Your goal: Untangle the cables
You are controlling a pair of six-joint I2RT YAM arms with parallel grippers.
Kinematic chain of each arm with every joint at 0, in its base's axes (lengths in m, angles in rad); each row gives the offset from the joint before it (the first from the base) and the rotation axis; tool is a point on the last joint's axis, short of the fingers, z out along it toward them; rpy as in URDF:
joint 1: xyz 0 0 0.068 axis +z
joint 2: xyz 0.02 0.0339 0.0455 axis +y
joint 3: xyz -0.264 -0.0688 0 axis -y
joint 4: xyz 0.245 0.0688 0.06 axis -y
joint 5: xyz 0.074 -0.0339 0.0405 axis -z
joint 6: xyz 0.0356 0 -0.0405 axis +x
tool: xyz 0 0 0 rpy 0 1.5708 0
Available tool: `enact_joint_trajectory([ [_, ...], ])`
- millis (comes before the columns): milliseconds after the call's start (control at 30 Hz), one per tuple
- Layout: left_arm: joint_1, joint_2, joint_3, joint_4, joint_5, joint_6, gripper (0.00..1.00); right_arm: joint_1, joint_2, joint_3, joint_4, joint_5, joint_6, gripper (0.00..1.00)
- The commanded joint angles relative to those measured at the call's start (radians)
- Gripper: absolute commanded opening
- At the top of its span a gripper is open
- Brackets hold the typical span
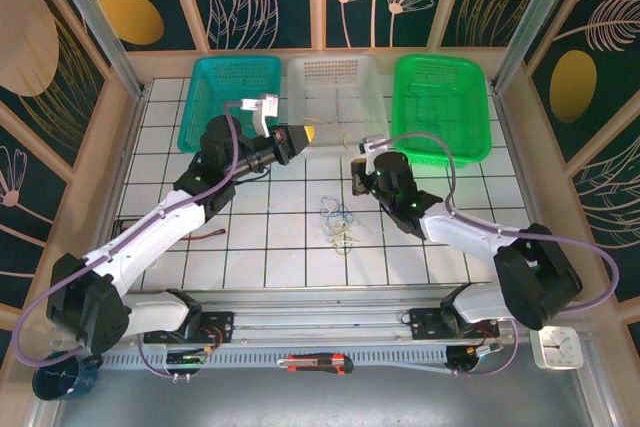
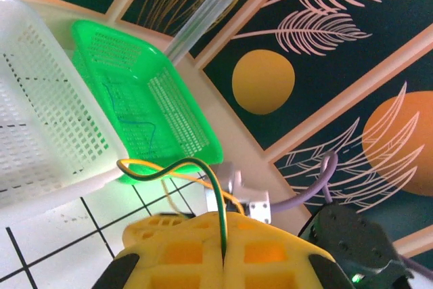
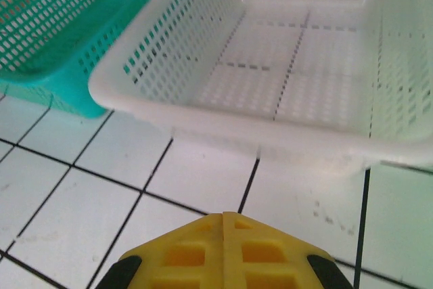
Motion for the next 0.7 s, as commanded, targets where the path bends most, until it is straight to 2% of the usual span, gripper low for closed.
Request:
enact_joint_trajectory([
  [0,-0.006,-0.023,0.036,0.023,-0.053,0.015,0.0,-0.006,-0.04,-0.037,0.053,-0.026,0.049,0.0],
  [133,-0.004,-0.01,0.046,0.003,-0.107,0.048,0.0,0.009,-0.054,-0.05,0.038,-0.036,0.068,0.0],
  [333,0.031,0.023,0.089,-0.096,-0.267,0.187,0.0,0.018,-0.094,-0.04,-0.013,-0.064,0.099,0.3],
  [400,0.078,0.043,0.098,-0.112,-0.275,0.204,0.0,0.017,-0.108,-0.039,-0.035,-0.076,0.112,0.39],
  [500,0.166,0.072,0.094,-0.101,-0.274,0.208,0.0,0.019,-0.124,-0.039,-0.067,-0.094,0.135,0.47],
  [667,0.304,0.164,0.13,-0.109,-0.277,0.242,0.0,0.019,-0.139,-0.036,-0.122,-0.133,0.181,0.52],
])
